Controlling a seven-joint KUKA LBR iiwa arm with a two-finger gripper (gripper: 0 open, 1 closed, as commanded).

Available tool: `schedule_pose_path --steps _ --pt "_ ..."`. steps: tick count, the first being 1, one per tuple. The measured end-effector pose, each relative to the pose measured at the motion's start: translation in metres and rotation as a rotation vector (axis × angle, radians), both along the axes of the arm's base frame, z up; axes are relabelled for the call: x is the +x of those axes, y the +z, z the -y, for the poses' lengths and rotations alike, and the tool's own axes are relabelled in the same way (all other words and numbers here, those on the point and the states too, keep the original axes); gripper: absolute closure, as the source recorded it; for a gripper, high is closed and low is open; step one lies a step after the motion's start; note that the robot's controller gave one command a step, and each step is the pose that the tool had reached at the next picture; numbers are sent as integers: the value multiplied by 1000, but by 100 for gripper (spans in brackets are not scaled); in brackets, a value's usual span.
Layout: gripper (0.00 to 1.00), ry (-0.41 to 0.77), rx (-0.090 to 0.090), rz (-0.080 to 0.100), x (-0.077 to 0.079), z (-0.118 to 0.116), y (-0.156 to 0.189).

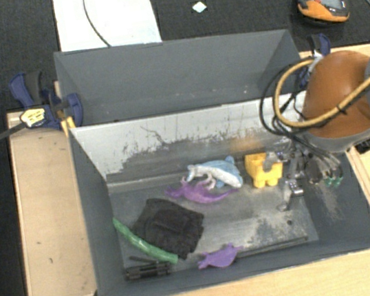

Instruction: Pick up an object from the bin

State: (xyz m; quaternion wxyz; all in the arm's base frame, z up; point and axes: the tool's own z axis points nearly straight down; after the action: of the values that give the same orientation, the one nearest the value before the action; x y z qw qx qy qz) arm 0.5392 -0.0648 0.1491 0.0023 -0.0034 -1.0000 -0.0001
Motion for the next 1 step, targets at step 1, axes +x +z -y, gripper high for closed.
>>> schedule_pose_path --steps 1 --pt "0 3 -1 8 2 0 4"
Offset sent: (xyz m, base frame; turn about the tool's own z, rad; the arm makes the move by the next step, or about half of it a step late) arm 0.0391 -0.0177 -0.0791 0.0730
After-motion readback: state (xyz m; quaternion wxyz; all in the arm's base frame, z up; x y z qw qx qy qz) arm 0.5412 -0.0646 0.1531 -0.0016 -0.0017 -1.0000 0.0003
